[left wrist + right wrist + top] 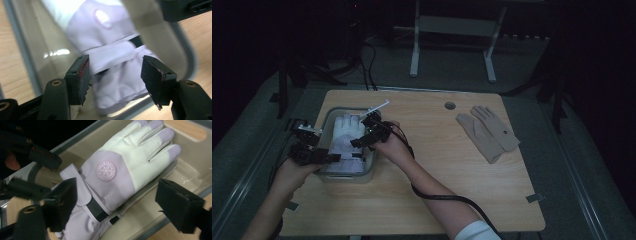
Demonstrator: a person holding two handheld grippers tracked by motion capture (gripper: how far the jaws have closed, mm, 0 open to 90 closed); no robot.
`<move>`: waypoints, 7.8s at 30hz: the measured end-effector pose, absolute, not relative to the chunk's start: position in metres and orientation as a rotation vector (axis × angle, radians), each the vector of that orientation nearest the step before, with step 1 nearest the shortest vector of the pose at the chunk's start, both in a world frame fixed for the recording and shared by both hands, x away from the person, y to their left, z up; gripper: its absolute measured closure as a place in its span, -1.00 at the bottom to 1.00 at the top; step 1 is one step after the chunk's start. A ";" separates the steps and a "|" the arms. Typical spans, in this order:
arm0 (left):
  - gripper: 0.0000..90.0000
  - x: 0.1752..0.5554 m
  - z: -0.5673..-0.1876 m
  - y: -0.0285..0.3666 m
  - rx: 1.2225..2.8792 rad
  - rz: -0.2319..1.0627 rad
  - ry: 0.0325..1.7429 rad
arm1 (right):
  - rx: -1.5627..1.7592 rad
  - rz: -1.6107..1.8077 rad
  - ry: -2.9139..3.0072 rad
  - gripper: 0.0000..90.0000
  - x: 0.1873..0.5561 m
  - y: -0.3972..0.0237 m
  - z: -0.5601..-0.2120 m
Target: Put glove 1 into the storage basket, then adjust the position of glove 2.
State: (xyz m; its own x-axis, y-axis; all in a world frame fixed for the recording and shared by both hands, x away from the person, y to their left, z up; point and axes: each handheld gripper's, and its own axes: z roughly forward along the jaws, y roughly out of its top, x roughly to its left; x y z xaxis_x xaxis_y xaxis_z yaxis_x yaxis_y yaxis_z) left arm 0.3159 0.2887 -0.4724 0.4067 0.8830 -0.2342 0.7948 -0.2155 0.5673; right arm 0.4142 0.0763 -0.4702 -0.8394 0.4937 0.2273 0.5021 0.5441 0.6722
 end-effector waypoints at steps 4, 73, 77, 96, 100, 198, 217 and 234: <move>-0.08 0.312 -0.468 0.271 2.025 0.191 1.363 | -0.847 -1.205 -2.771 -0.62 0.411 0.071 -0.464; -0.96 0.283 -0.570 0.108 1.856 0.294 0.877 | -1.077 -1.292 -2.897 -0.51 0.420 -0.227 -0.510; -0.98 0.281 -0.571 0.108 1.852 0.288 0.869 | -1.176 -1.290 -2.900 -0.51 0.428 -0.251 -0.511; -0.98 0.279 -0.578 0.093 1.858 0.261 0.805 | -1.497 -1.228 -2.965 -0.28 0.470 -0.318 -0.512; -0.98 0.279 -0.578 0.094 1.841 0.265 0.813 | -1.495 -1.196 -2.959 -0.17 0.483 -0.318 -0.513; -0.98 0.278 -0.577 0.104 1.767 0.363 0.787 | -1.634 -1.237 -2.748 -0.06 0.411 -0.179 -0.519; -0.98 0.278 -0.577 0.105 1.770 0.369 0.790 | -1.522 -1.281 -2.905 -0.05 0.419 -0.253 -0.496; -0.98 0.278 -0.578 0.104 1.775 0.382 0.785 | -1.626 -1.198 -2.967 -0.03 0.450 -0.327 -0.485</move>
